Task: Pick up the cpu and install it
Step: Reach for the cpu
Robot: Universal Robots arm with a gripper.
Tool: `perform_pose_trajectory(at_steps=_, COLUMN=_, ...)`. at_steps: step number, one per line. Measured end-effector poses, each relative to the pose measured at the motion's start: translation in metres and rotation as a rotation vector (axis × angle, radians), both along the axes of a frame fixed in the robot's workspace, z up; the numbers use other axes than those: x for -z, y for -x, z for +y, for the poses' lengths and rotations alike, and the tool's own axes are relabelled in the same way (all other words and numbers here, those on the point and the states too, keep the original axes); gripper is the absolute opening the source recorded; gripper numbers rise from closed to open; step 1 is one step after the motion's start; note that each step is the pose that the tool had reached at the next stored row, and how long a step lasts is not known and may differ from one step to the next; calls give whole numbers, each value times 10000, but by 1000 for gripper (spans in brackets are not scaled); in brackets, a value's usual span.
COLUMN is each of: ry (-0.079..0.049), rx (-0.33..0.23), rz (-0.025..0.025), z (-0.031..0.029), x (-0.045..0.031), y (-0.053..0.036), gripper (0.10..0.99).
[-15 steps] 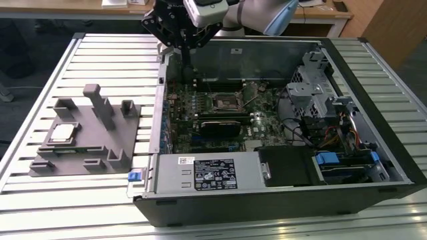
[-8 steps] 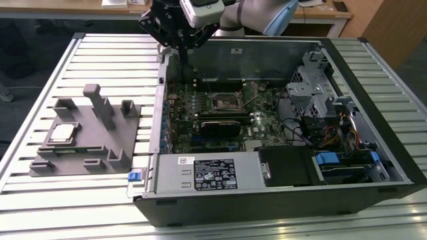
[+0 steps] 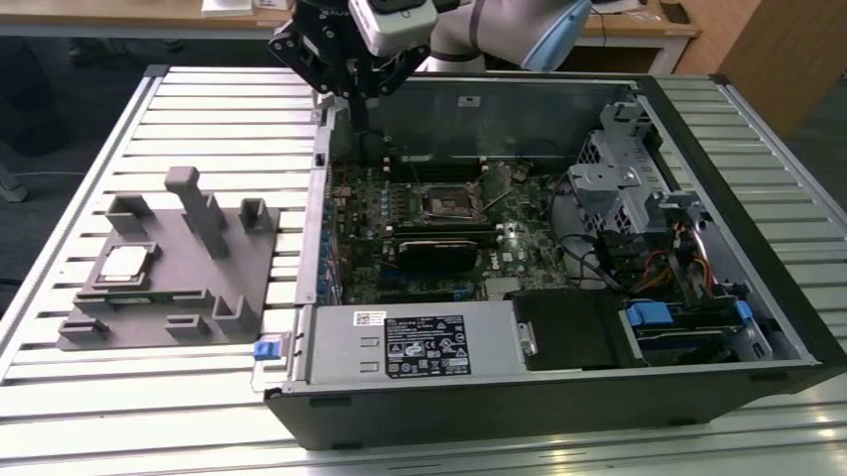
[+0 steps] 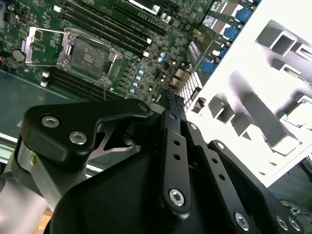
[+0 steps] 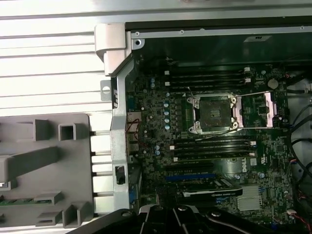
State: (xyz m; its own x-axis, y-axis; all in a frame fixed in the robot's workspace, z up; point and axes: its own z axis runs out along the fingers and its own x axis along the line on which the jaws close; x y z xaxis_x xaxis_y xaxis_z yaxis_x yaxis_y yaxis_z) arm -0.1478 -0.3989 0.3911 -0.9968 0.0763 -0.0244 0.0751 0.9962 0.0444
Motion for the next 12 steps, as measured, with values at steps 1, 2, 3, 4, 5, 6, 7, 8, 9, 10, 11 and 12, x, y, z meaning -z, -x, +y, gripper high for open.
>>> perform_pose_trajectory(at_steps=1, ry=0, rx=0, rz=1, z=0, x=0, y=6, gripper=118)
perform_pose_trajectory(at_steps=2, ry=1, rx=0, rz=0, z=0, x=1, y=12, gripper=118)
perform_pose_trajectory(at_steps=3, ry=0, rx=0, rz=0, z=0, x=2, y=18, gripper=118)
perform_pose_trajectory(at_steps=4, ry=0, rx=0, rz=0, z=0, x=2, y=24, gripper=118)
perform_pose_trajectory(at_steps=5, ry=0, rx=0, rz=0, z=0, x=3, y=31, gripper=118)
perform_pose_trajectory(at_steps=6, ry=0, rx=0, rz=0, z=0, x=4, y=38, gripper=118)
perform_pose_trajectory(at_steps=7, ry=0, rx=0, rz=0, z=0, x=4, y=45, gripper=118)
perform_pose_trajectory(at_steps=8, ry=0, rx=0, rz=0, z=0, x=5, y=51, gripper=118)
perform_pose_trajectory(at_steps=9, ry=0, rx=0, rz=0, z=0, x=5, y=57, gripper=118)
perform_pose_trajectory(at_steps=10, ry=0, rx=0, rz=0, z=0, x=6, y=64, gripper=118)
perform_pose_trajectory(at_steps=11, ry=0, rx=1, rz=0, z=0, x=6, y=71, gripper=118)
perform_pose_trajectory(at_steps=12, ry=-1, rx=0, rz=0, z=0, x=7, y=77, gripper=118)
